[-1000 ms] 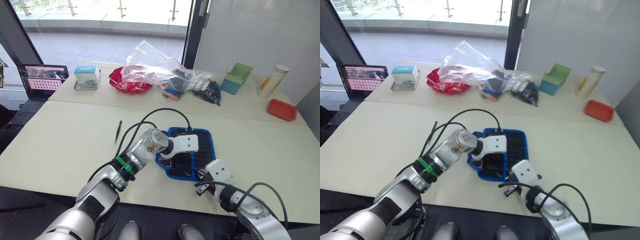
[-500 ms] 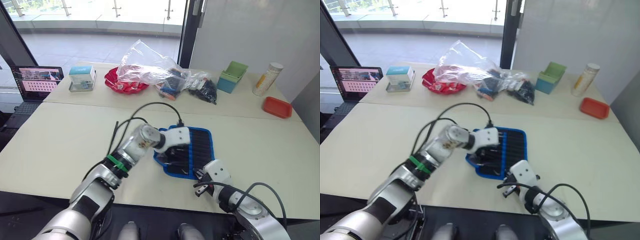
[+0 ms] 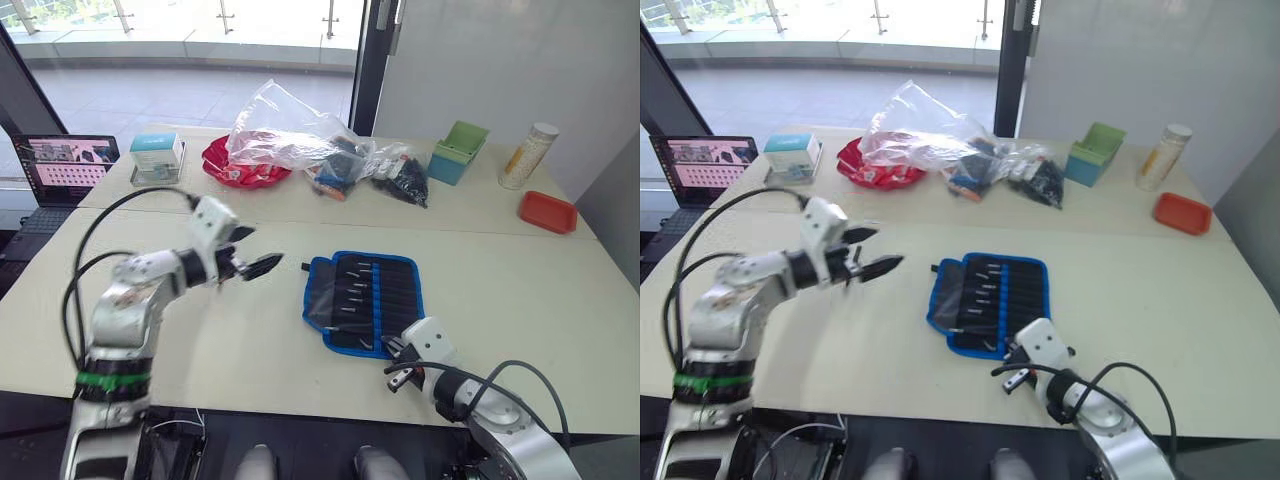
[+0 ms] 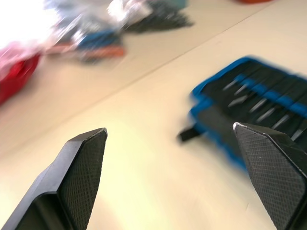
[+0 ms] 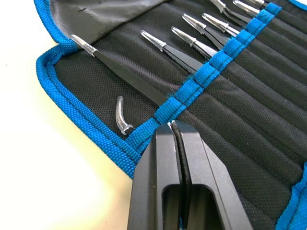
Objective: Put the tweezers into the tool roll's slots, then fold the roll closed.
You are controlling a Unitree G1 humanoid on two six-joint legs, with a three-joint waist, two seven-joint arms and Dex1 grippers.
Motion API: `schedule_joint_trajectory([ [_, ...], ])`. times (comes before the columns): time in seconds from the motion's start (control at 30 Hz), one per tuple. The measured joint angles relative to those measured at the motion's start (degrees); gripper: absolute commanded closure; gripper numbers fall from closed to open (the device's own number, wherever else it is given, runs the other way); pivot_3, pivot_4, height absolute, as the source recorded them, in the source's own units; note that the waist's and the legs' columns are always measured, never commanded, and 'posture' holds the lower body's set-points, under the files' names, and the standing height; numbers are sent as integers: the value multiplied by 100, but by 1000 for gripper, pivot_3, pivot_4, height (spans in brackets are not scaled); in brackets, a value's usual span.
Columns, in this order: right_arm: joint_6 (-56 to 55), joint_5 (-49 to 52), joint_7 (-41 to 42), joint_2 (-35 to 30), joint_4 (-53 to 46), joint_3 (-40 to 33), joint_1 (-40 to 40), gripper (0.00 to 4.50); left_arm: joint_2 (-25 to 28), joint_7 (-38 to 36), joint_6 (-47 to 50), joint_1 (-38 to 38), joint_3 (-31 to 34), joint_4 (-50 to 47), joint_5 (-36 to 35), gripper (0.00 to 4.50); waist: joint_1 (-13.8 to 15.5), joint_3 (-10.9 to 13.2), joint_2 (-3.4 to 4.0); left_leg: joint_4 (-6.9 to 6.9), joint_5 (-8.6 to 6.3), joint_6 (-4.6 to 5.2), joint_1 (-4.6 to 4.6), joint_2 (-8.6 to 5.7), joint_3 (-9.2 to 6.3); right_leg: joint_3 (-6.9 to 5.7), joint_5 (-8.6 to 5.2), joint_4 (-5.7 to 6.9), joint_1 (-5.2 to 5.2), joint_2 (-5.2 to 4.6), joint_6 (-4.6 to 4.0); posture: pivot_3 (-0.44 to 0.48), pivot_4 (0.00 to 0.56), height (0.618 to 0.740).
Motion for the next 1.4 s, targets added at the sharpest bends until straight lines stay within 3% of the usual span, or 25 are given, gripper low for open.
schedule_joint_trajectory([
  [0.17, -5, 1, 99, -45, 48, -63, -21, 4500, -373, 827, 686, 1453, 1085, -1128, -478, 31, 38, -1, -20, 2, 0, -2, -1, 0, -3, -6, 0, -5, 3, -7, 0, 0, 150, 723],
  [0.43, -59, 3, 211, -167, 58, -138, 43, 4500, -812, 1682, 888, 2666, 1589, -2153, -723, 31, 138, -15, -41, 1, 0, -3, 4, -5, -3, -8, 0, -10, 9, -14, -1, 0, 150, 723],
  [0.7, -888, 50, 94, 373, 58, -235, 460, 4500, -814, 1873, 796, 2865, 1496, -2272, -942, 31, 97, 6, -8, 0, 0, -3, -8, -4, 5, -4, 0, -8, -10, -14, -1, 0, 150, 723],
  [1.13, -1146, -462, -226, 598, 491, 84, 192, 4500, -757, 2053, 517, 2850, 1123, -1929, -1085, 31, 16, 5, -6, 0, 0, -4, 6, -4, 5, -5, 0, -7, 2, -14, -2, 0, 150, 723],
  [1.4, -846, -465, -263, 608, 483, 147, 186, 4500, -1260, 2669, -138, 2276, 427, -1059, -603, 31, 29, -29, -8, 0, 0, -4, 41, -7, 5, -3, 0, -8, 34, -15, -2, 0, 150, 723],
])
